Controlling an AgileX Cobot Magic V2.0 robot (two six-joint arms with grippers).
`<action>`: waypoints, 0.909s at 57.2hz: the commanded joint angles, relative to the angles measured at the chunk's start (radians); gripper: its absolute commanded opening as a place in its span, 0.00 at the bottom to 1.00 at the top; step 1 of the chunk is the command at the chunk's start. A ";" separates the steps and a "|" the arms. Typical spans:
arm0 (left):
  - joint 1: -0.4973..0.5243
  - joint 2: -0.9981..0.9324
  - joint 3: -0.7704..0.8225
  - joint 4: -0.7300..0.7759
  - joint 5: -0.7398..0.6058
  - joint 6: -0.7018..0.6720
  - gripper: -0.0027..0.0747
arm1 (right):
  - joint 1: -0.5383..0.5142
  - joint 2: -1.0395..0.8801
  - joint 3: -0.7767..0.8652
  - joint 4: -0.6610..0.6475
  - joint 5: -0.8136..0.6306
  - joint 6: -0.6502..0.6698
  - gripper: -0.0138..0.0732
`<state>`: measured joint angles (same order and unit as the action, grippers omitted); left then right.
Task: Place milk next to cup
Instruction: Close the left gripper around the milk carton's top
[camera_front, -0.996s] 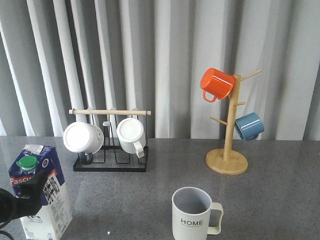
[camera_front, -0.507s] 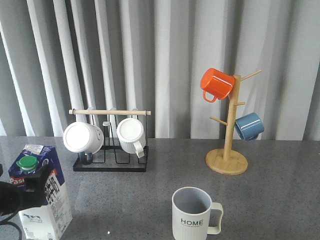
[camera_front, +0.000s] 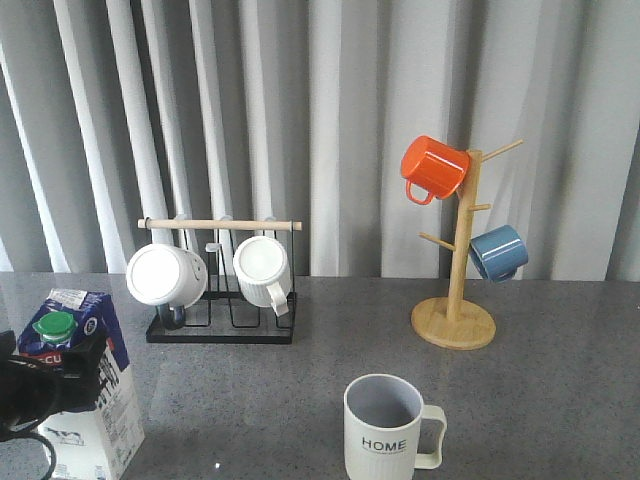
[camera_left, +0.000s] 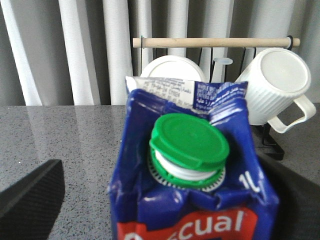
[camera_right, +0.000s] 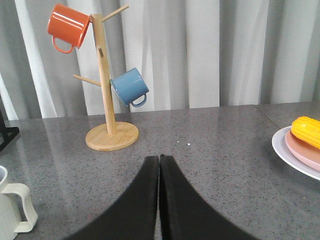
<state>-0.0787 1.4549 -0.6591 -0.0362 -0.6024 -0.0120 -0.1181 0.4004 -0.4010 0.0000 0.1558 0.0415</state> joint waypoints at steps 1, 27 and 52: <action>0.002 -0.010 -0.031 0.002 -0.118 -0.011 0.89 | -0.004 0.001 -0.028 0.000 -0.071 0.000 0.16; 0.002 0.012 -0.037 0.061 -0.170 -0.090 0.38 | -0.004 0.001 -0.028 0.000 -0.071 0.000 0.16; -0.001 -0.004 -0.037 0.057 -0.198 -0.086 0.36 | -0.004 0.001 -0.028 0.000 -0.071 0.000 0.16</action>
<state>-0.0762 1.4967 -0.6644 0.0275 -0.7135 -0.0916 -0.1181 0.4004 -0.4010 0.0000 0.1558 0.0415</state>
